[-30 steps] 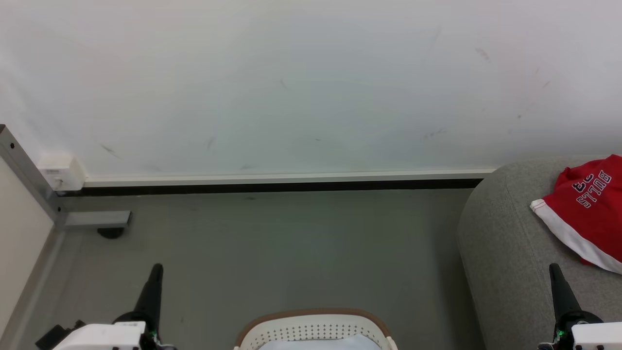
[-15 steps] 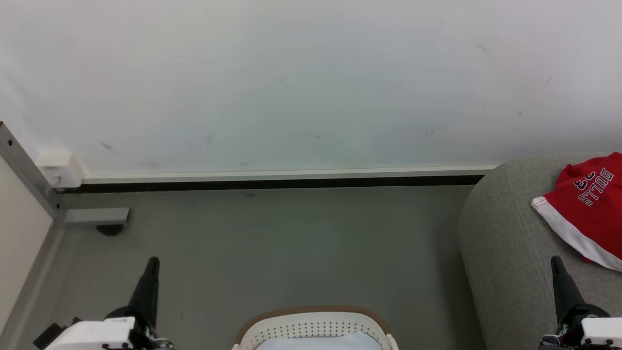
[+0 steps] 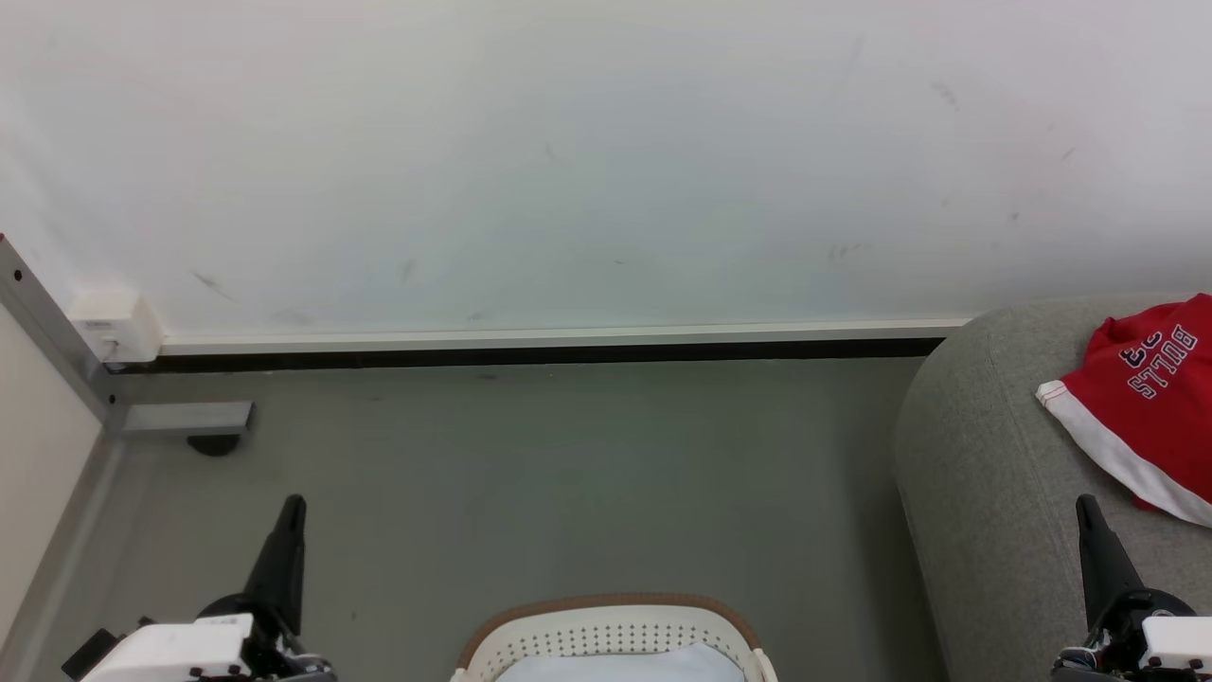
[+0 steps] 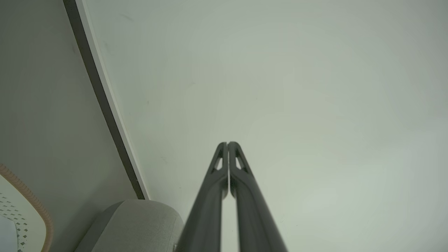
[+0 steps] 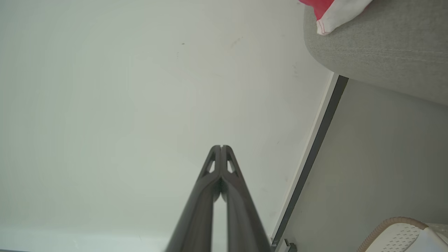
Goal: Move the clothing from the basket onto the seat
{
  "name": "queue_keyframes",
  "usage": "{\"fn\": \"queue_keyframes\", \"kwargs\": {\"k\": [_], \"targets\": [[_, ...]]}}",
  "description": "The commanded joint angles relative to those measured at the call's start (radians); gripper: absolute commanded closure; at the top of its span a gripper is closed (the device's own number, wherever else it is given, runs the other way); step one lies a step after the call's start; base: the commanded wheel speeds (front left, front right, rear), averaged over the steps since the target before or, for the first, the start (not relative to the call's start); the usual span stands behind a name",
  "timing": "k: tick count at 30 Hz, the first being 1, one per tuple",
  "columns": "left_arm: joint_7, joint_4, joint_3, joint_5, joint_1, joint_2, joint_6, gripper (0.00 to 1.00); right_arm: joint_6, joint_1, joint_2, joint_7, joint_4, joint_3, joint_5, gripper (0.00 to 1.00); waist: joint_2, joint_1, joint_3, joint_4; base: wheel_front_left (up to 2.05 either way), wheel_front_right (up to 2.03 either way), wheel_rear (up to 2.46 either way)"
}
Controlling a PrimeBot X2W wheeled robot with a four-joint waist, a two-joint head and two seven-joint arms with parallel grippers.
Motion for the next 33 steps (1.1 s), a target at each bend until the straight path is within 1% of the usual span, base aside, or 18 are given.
{"fn": "queue_keyframes", "kwargs": {"k": [1,33], "targets": [[0.004,-0.003,0.003,-0.012,-0.008,0.002,-0.004,1.0,-0.002,-0.011,-0.006,0.002,-0.003,-0.001,0.004,1.0,0.0,-0.0001,0.0,0.0,0.0,0.0,0.0],[0.004,-0.003,0.003,-0.012,-0.008,0.002,-0.004,1.0,-0.002,-0.01,-0.012,-0.007,-0.004,0.008,0.011,1.0,0.0,-0.0001,0.0,0.0,0.0,0.0,0.0]]}}
